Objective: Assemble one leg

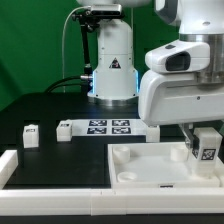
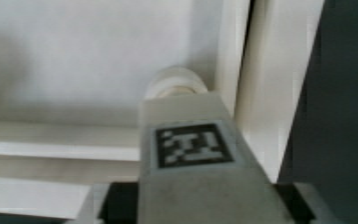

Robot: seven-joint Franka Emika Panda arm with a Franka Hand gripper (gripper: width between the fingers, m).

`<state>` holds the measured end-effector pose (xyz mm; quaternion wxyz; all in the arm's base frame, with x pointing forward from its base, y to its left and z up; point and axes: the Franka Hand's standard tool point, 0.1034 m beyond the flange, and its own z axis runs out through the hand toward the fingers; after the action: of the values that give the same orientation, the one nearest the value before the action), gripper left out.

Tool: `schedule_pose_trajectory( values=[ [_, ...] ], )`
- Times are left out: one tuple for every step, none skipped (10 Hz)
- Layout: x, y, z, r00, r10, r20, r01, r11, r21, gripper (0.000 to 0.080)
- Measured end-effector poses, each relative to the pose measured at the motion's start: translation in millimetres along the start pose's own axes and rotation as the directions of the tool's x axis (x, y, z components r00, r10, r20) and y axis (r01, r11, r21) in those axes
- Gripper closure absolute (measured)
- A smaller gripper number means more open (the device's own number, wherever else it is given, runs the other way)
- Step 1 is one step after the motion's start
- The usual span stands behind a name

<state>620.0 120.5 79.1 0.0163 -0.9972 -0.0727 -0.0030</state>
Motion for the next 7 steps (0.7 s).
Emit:
schedule_pose_trajectory(
  values=[
    [0.0, -0.1, 0.0, 0.999, 0.034, 0.0, -0.034, 0.999, 0.001, 0.0506],
    [0.0, 0.0, 0.0, 0.999, 0.032, 0.0, -0.032, 0.999, 0.0, 0.0506],
    [0.0, 0.0, 0.0, 0.999, 0.033, 0.0, -0.033, 0.999, 0.0, 0.0506],
    [0.0, -0.7, 0.0, 0.99, 0.142, 0.0, -0.142, 0.99, 0.003, 0.0506],
    [0.0, -1.0, 0.0, 0.968, 0.252, 0.001, -0.252, 0.968, 0.003, 0.0506],
    [-0.1, -0.7, 0.1, 0.941, 0.337, 0.001, -0.337, 0.941, 0.003, 0.0506],
    [0.1, -0.1, 0.1, 0.865, 0.501, -0.009, -0.501, 0.865, 0.019, 0.0506]
  ],
)
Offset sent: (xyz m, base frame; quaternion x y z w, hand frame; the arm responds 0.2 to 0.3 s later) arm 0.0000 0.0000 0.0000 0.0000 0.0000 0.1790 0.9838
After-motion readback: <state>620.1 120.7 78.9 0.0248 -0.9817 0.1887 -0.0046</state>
